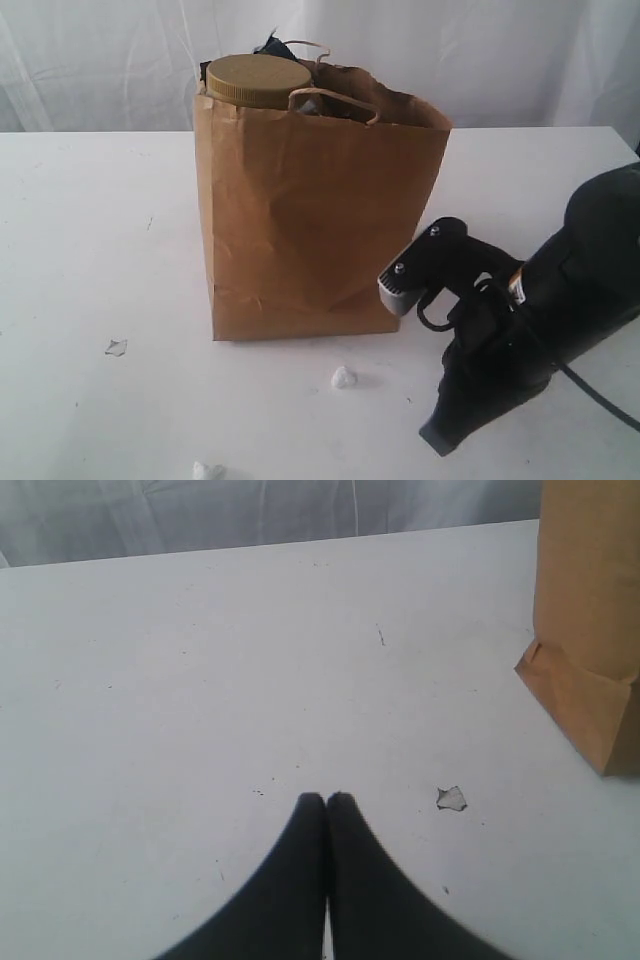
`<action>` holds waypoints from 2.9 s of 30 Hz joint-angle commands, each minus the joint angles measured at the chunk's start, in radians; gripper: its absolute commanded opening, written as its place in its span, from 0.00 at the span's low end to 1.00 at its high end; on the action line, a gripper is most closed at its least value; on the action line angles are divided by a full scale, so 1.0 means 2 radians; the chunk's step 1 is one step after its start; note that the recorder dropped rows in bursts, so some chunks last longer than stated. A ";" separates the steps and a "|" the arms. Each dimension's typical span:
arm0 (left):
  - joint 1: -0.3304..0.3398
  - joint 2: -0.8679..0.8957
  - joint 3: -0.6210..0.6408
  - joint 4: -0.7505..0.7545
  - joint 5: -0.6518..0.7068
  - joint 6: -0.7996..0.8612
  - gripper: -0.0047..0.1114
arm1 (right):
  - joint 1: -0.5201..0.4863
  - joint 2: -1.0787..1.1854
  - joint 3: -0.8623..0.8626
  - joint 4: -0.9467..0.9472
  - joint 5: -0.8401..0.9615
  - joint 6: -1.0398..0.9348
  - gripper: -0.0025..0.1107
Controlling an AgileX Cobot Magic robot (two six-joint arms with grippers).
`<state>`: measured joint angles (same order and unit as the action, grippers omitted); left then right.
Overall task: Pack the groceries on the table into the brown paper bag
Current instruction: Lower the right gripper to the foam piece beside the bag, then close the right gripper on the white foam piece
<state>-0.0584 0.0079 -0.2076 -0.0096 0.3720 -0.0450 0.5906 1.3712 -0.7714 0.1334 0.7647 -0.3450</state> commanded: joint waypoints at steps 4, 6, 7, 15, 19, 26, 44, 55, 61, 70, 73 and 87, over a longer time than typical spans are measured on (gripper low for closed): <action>-0.004 -0.004 0.001 -0.004 -0.002 -0.001 0.04 | 0.005 0.074 -0.016 0.085 -0.113 -0.148 0.34; -0.004 -0.004 0.001 -0.004 -0.002 -0.001 0.04 | 0.018 0.096 -0.027 0.093 -0.131 -0.148 0.46; -0.004 -0.004 0.001 -0.004 -0.002 -0.001 0.04 | 0.024 0.110 -0.029 0.094 -0.151 -0.146 0.46; -0.004 -0.004 0.001 -0.004 -0.002 -0.001 0.04 | 0.053 0.154 -0.030 0.116 -0.235 -0.113 0.46; -0.004 -0.004 0.001 -0.004 -0.002 -0.001 0.04 | 0.053 0.170 -0.030 0.116 -0.252 -0.113 0.46; -0.004 -0.004 0.001 -0.004 -0.002 -0.001 0.04 | 0.053 0.193 -0.030 0.117 -0.254 -0.096 0.43; -0.004 -0.004 0.001 -0.004 -0.002 -0.001 0.04 | 0.053 0.199 -0.030 0.117 -0.276 -0.090 0.08; -0.004 -0.004 0.001 -0.004 -0.002 -0.001 0.04 | 0.053 0.186 -0.030 0.117 -0.217 -0.060 0.02; -0.004 -0.004 0.001 -0.004 -0.002 -0.001 0.04 | 0.053 0.159 -0.030 0.117 -0.180 -0.060 0.02; -0.004 -0.004 0.001 -0.004 -0.002 -0.001 0.04 | 0.053 0.118 -0.030 0.117 -0.145 -0.060 0.02; -0.004 -0.004 0.001 -0.004 -0.002 -0.001 0.04 | 0.053 0.120 -0.025 0.117 -0.193 -0.060 0.02; -0.004 -0.004 0.001 -0.004 -0.002 -0.001 0.04 | 0.053 0.170 -0.020 0.115 -0.257 -0.064 0.46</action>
<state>-0.0584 0.0079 -0.2076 -0.0096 0.3720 -0.0450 0.6973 1.6931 -0.8158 0.3630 0.2857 -0.4706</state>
